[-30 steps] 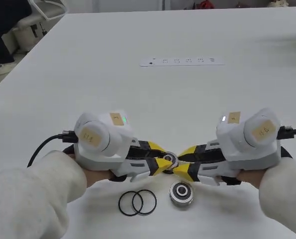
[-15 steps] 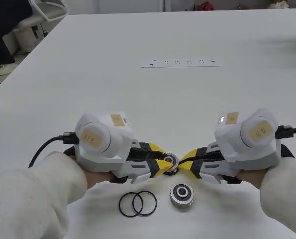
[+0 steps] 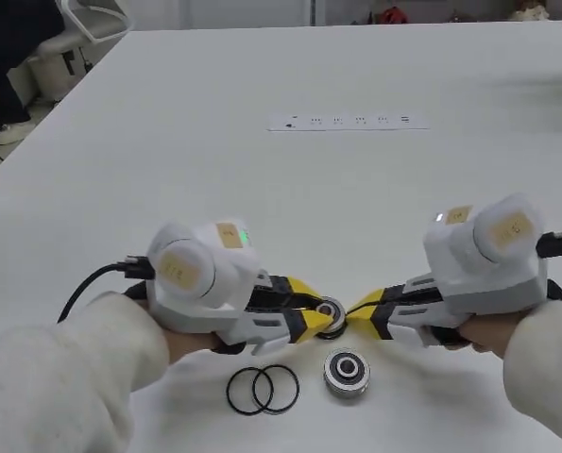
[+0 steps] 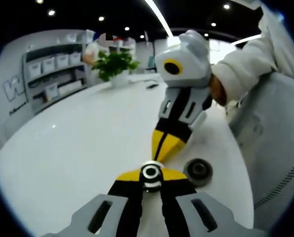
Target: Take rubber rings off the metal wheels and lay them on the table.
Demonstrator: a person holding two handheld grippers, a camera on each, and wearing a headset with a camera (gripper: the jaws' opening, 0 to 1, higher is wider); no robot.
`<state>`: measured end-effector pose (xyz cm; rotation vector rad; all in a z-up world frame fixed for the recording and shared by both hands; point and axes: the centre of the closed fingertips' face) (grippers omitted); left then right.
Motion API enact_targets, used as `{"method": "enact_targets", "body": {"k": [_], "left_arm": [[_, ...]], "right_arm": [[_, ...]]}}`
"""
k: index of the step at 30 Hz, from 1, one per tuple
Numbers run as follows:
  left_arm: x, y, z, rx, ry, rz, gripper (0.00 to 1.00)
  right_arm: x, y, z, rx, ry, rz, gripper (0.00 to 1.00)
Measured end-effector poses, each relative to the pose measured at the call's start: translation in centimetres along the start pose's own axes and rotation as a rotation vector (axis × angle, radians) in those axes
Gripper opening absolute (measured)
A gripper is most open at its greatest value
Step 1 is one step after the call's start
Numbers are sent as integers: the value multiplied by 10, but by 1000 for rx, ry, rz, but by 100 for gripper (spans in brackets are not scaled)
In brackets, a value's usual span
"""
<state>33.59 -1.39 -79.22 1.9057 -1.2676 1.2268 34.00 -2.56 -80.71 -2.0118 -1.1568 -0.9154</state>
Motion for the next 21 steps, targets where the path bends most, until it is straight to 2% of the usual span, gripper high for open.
{"method": "enact_targets", "body": {"k": [10,13,17,20,21], "left_arm": [[1,1,2,3,7,9,14],[1,1,2,3,9,8,14],[1,1,2,-1,20,3,14],[1,2,2,-2,24,2,14],[1,2,2,-2,25,1,14]], "right_arm": [[1,3,-4,16,42,159,0],[2,2,-5,30,57,182,0],[3,2,-7,44,82,267,0],[3,0,-7,45,85,298,0],[4,0,-7,45,90,336,0]]}}
Point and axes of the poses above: the centre of the closed fingertips' face, and the gripper's own axes: z roughly forward along the fingers, y roughly to its right, x roughly out of its top, and after that the axes turned 3 degrees about y, right-handed
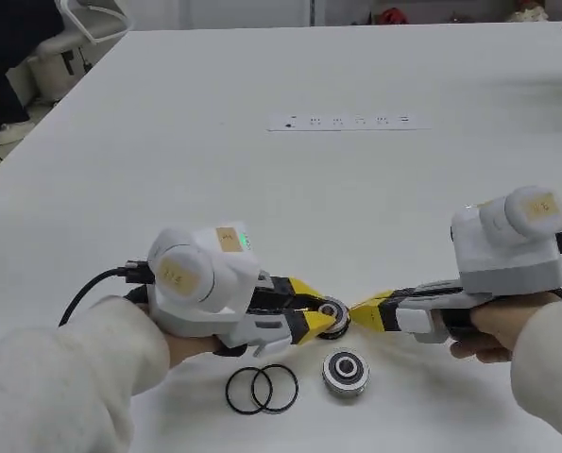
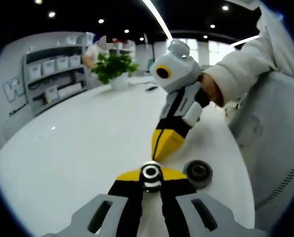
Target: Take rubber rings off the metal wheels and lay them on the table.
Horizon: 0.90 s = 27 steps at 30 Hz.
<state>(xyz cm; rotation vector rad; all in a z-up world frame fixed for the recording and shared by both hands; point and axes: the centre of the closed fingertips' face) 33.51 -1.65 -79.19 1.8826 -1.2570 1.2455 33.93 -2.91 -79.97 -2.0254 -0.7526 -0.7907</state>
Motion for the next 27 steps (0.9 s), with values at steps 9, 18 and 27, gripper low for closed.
{"method": "enact_targets", "body": {"k": [9,18,27], "left_arm": [[0,1,0,0,5,-2,14],[0,0,0,2,27,-19,14],[1,1,0,3,33,-22,14]], "right_arm": [[1,-6,-1,4,13,98,0],[3,-10,-1,9,15,89,0],[4,-12,0,12,10,68,0]]}}
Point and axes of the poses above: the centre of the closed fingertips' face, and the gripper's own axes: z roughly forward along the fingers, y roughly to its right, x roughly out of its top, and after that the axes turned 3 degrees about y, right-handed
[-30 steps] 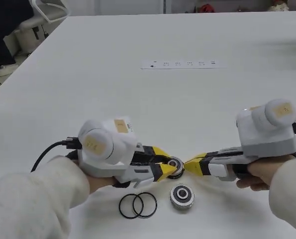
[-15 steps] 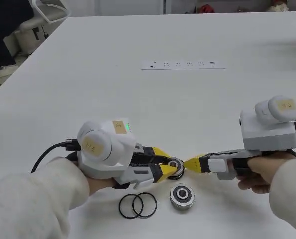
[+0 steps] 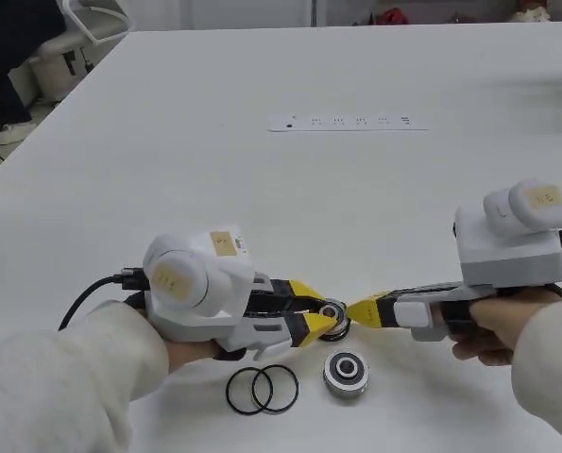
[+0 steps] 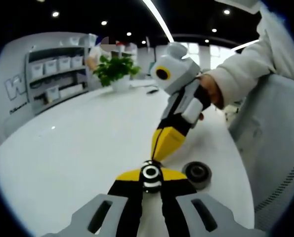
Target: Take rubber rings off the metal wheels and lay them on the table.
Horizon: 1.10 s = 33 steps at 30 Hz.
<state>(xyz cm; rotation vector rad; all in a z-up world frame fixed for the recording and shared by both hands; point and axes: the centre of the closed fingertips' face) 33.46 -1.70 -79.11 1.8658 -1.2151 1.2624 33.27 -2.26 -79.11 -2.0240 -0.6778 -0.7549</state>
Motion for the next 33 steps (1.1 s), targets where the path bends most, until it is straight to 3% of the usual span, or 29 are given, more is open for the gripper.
{"method": "enact_targets", "body": {"k": [23,26,33], "left_arm": [[0,0,1,0,4,-2,14],[0,1,1,4,-1,-1,14],[0,2,1,8,-16,14,14]], "right_arm": [[6,-9,2,45,26,-8,0],[2,0,0,7,6,-19,0],[1,-1,0,15,4,-15,0]]}}
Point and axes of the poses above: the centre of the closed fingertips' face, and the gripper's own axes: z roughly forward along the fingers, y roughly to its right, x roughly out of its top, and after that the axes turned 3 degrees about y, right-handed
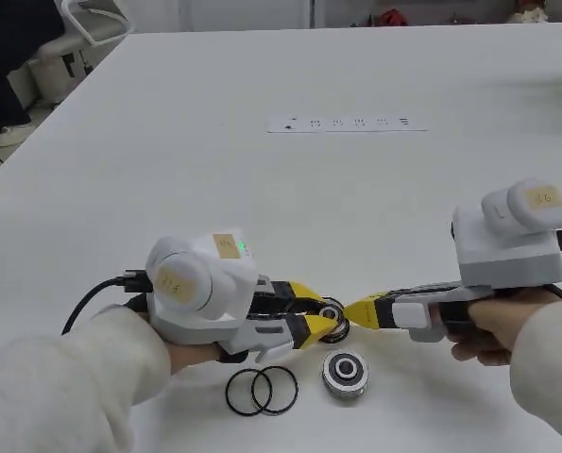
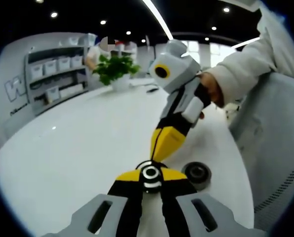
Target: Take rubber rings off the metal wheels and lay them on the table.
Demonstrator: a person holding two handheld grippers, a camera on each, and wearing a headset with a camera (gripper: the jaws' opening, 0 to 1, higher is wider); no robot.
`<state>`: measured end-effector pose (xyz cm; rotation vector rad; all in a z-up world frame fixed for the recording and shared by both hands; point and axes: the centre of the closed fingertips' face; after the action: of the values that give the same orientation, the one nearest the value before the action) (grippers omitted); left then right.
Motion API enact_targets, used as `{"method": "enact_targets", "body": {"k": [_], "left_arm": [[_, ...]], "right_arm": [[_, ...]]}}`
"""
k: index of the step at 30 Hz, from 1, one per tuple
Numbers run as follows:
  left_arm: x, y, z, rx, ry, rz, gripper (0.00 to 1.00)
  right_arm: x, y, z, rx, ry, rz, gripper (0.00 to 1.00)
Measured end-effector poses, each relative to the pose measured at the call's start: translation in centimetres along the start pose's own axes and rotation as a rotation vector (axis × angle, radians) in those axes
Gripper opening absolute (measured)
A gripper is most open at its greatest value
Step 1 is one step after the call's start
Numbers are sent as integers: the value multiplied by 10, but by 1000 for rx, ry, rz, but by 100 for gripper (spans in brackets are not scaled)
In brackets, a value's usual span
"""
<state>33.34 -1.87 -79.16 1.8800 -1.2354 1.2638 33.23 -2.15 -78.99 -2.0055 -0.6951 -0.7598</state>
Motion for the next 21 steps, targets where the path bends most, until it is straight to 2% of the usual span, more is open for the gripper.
{"method": "enact_targets", "body": {"k": [11,17,21], "left_arm": [[3,-1,-5,-9,-40,11,16],[9,2,-13,-14,-31,21,23],[18,2,-20,-16,-22,39,24]], "right_arm": [[1,2,-3,-8,1,-8,0],[1,1,-4,-9,2,-13,0],[2,1,-5,-8,3,-11,0]]}}
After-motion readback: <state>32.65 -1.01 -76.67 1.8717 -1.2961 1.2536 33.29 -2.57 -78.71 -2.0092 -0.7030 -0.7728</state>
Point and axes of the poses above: the centre of the closed fingertips' face, and the gripper's own axes: z roughly forward along the fingers, y roughly to its right, x roughly out of its top, and after that the axes turned 3 degrees about y, right-handed
